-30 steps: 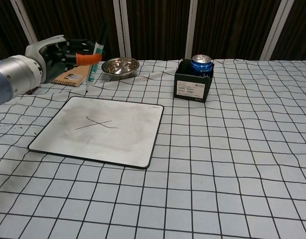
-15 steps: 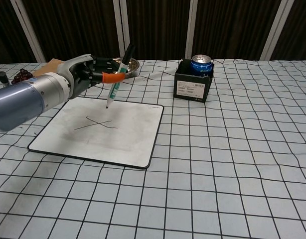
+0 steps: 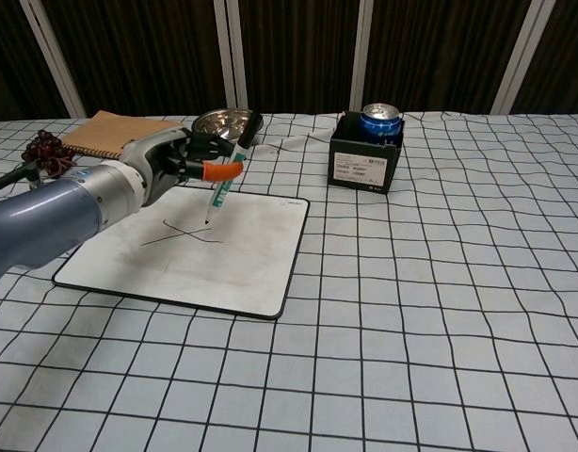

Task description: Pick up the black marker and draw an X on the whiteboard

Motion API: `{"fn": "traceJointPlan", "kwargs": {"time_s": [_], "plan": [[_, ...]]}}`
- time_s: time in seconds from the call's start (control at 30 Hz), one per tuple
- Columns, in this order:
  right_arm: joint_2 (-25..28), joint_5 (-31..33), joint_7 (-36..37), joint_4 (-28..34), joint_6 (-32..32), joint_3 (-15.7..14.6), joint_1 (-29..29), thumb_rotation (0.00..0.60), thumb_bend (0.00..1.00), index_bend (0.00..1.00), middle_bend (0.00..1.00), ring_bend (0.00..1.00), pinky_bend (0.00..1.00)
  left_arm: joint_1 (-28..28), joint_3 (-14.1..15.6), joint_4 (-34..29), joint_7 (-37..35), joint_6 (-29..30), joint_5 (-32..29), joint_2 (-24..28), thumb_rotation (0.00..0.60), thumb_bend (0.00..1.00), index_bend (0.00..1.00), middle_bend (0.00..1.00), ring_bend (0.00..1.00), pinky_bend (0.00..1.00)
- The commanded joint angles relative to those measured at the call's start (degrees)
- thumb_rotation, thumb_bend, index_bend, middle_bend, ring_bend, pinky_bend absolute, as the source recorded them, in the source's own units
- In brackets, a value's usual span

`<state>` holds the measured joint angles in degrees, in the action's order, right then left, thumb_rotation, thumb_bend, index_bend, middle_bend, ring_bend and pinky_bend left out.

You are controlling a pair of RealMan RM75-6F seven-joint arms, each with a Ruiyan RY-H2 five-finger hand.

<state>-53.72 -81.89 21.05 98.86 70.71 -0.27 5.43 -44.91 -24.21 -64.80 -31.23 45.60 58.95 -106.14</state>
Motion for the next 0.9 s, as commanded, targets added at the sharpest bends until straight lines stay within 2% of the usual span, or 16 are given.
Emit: {"fn": "traceJointPlan", "kwargs": {"time_s": [0.03,0.9], "plan": [[0.0,0.0,0.0,0.0,-0.1,0.0,0.0,0.6,0.35,0.0,0.0,0.0,0.0,-0.1,0.1,1.4,-0.5,-0.2,0.2,-0.7,0.6,0.5,0.74,0.24,0.0,0.0],[0.0,0.3,0.5,0.1,-0.6,0.0,0.2,0.6,0.35,0.0,0.0,0.0,0.0,-0.8,1.0,5.6,-3.1,-1.6,2.9,-3.1,0.6,0.5,0.74,0.24,0.0,0.0]]}}
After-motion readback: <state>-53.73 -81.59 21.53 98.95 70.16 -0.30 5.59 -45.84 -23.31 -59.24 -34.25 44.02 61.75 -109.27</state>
